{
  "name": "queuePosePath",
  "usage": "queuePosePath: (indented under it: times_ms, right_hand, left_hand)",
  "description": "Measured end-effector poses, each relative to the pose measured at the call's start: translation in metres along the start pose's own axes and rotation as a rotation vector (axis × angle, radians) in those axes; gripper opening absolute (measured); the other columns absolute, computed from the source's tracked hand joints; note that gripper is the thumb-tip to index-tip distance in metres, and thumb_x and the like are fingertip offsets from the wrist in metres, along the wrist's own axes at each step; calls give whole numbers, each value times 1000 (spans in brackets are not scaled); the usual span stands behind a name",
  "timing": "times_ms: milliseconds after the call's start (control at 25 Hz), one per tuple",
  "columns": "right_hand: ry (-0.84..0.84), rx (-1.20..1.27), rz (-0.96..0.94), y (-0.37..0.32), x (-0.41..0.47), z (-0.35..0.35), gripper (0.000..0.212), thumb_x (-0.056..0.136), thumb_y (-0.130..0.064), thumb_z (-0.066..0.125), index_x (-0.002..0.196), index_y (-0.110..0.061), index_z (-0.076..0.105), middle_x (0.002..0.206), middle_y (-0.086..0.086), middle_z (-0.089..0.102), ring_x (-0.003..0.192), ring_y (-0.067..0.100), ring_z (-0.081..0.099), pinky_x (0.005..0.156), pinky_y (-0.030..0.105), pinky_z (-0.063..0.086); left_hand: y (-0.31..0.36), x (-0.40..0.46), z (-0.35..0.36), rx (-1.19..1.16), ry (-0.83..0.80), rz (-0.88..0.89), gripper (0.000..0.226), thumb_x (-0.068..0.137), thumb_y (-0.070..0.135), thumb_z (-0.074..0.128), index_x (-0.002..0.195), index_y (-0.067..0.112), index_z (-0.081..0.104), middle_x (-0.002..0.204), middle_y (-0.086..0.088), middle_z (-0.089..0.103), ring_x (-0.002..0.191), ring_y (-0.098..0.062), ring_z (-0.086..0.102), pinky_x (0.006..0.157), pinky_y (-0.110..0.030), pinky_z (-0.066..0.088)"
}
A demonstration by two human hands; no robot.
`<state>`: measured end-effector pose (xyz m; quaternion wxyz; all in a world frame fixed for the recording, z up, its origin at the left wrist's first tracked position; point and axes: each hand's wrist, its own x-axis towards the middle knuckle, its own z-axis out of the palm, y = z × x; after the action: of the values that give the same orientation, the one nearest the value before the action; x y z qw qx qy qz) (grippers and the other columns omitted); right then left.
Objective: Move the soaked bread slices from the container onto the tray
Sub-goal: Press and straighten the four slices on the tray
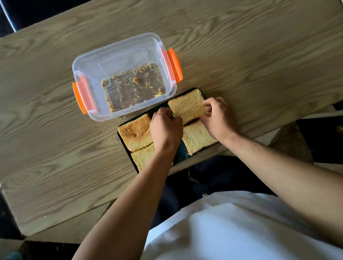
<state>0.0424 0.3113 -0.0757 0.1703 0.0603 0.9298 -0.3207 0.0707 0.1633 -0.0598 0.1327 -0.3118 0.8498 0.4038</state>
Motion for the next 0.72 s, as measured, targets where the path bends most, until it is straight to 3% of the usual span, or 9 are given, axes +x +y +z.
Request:
queuePosePath:
  times_ms: [120, 280, 720]
  right_hand:
    - [-9, -5, -5, 10, 5, -5, 26, 80, -5, 74, 105, -4, 67, 106, 18, 60, 93, 33, 61, 79, 35, 45]
    - [-52, -54, -51, 12, 10, -2, 35, 78, -15, 79, 107, -6, 62, 109, 17, 58, 90, 30, 59, 76, 43, 48]
    - [-18, -20, -163, 17, 17, -4, 39, 77, -14, 82, 108, -3, 62, 101, 17, 59, 84, 25, 57, 70, 36, 49]
  left_hand:
    - [7, 7, 11, 56, -52, -34, 34, 78, 11, 65, 110, 3, 61, 106, -19, 64, 98, -36, 59, 75, -36, 46]
    - [5, 10, 18, 116, -73, 14, 52, 79, 15, 73, 125, 6, 51, 114, -17, 59, 101, -35, 57, 77, -34, 40]
    - [8, 7, 17, 108, -44, -2, 46, 78, 11, 69, 122, 7, 55, 110, -14, 63, 99, -30, 58, 82, -37, 49]
